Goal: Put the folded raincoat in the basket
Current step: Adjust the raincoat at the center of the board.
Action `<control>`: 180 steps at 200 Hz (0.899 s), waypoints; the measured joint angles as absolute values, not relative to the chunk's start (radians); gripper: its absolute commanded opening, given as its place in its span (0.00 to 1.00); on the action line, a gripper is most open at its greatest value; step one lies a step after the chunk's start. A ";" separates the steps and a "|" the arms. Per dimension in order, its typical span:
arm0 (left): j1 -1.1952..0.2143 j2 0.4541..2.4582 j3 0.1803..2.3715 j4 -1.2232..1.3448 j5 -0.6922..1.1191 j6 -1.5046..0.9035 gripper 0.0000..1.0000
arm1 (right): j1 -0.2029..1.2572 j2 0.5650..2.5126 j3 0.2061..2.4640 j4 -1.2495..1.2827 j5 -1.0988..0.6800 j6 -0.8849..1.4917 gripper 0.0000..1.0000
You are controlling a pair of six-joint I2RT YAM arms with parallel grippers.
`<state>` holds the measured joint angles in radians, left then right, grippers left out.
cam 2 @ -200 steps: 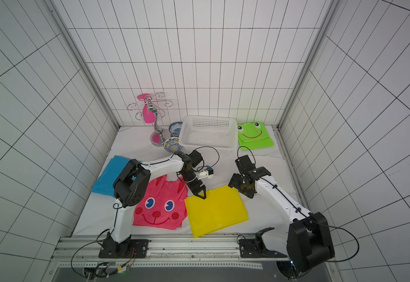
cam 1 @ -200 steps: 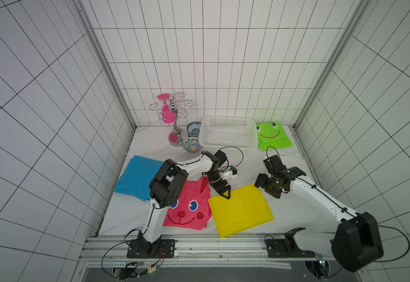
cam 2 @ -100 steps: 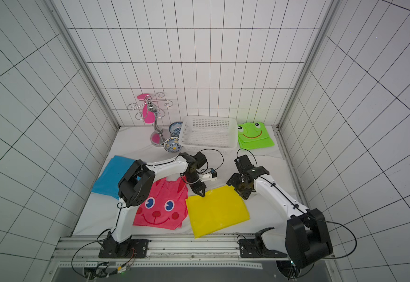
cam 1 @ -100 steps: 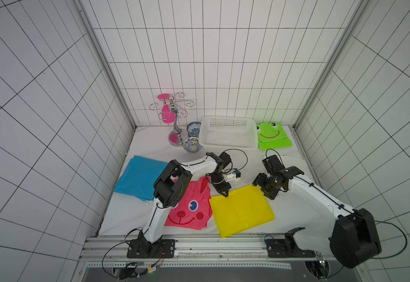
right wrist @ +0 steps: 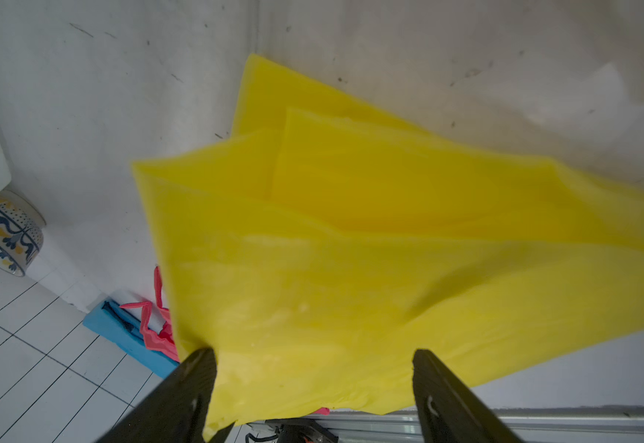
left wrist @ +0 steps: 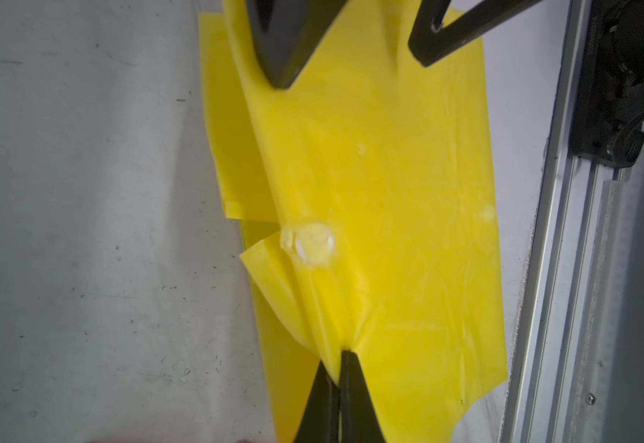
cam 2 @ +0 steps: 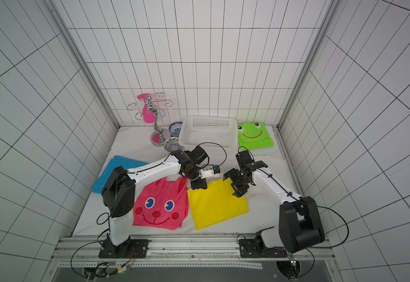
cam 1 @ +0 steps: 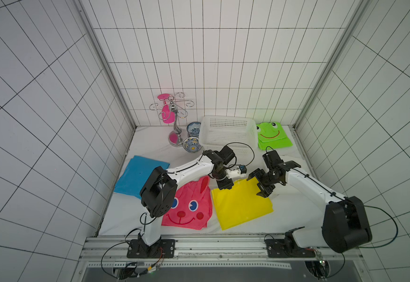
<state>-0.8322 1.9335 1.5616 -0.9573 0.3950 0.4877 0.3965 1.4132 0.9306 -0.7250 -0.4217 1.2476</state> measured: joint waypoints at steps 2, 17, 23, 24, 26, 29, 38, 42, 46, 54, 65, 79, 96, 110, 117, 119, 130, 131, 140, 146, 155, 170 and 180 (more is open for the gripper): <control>-0.834 1.933 1.562 -0.957 0.393 0.489 0.00 | 0.397 1.417 0.934 -0.725 -0.427 1.248 0.84; -0.855 1.927 1.556 -0.944 0.364 0.491 0.00 | 0.397 1.455 0.954 -0.729 -0.445 1.256 0.84; -0.863 1.926 1.551 -0.938 0.352 0.491 0.00 | 0.397 1.469 0.962 -0.733 -0.451 1.257 0.84; -0.865 1.926 1.551 -0.937 0.347 0.491 0.00 | 0.397 1.471 0.963 -0.733 -0.452 1.257 0.84; -0.867 1.926 1.549 -0.936 0.342 0.491 0.00 | 0.397 1.476 0.966 -0.735 -0.453 1.257 0.85; -0.871 1.926 1.546 -0.933 0.336 0.491 0.00 | 0.397 1.481 0.970 -0.738 -0.454 1.258 0.85; -0.880 1.926 1.540 -0.928 0.316 0.491 0.00 | 0.396 1.496 0.984 -0.747 -0.456 1.257 0.86; -0.883 1.926 1.538 -0.925 0.308 0.491 0.00 | 0.394 1.502 0.992 -0.754 -0.455 1.257 0.86; -0.885 1.926 1.536 -0.923 0.302 0.491 0.00 | 0.393 1.505 0.997 -0.758 -0.455 1.257 0.87; -0.889 1.926 1.535 -0.920 0.291 0.490 0.00 | 0.391 1.509 1.013 -0.771 -0.450 1.255 0.88; -0.893 1.926 1.535 -0.913 0.278 0.490 0.00 | 0.386 1.513 1.035 -0.786 -0.449 1.250 0.90; -0.895 1.926 1.535 -0.906 0.261 0.490 0.00 | 0.380 1.517 1.060 -0.796 -0.451 1.244 0.95; -0.896 1.926 1.535 -0.897 0.249 0.490 0.00 | 0.379 1.518 1.070 -0.801 -0.461 1.243 0.99; -0.896 1.926 1.535 -0.894 0.244 0.490 0.00 | 0.379 1.526 1.071 -0.805 -0.472 1.242 0.99; -0.896 1.926 1.535 -0.895 0.243 0.490 0.00 | 0.379 1.538 1.073 -0.811 -0.475 1.239 0.99; -0.896 1.926 1.535 -0.895 0.243 0.490 0.00 | 0.379 1.541 1.074 -0.812 -0.475 1.238 0.99; -0.896 1.925 1.535 -0.896 0.243 0.491 0.00 | 0.380 1.569 1.079 -0.823 -0.474 1.229 0.99; -0.897 1.925 1.535 -0.896 0.243 0.491 0.00 | 0.380 1.571 1.079 -0.823 -0.474 1.228 0.99; -0.897 1.923 1.535 -0.897 0.244 0.493 0.00 | 0.380 1.598 1.087 -0.834 -0.472 1.218 1.00; -0.898 1.920 1.535 -0.897 0.244 0.496 0.00 | 0.380 1.617 1.093 -0.841 -0.469 1.211 0.99; -0.900 1.914 1.535 -0.899 0.244 0.500 0.00 | 0.380 1.645 1.108 -0.857 -0.459 1.198 0.96; -0.908 1.897 1.535 -0.902 0.244 0.511 0.00 | 0.382 1.683 1.142 -0.885 -0.437 1.173 0.91; -0.914 1.884 1.535 -0.902 0.244 0.519 0.00 | 0.382 1.700 1.166 -0.901 -0.422 1.158 0.89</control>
<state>-0.9142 1.8843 1.5352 -0.9020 0.2440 0.5194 0.3824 1.7000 1.1664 -0.9009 -0.4221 1.1580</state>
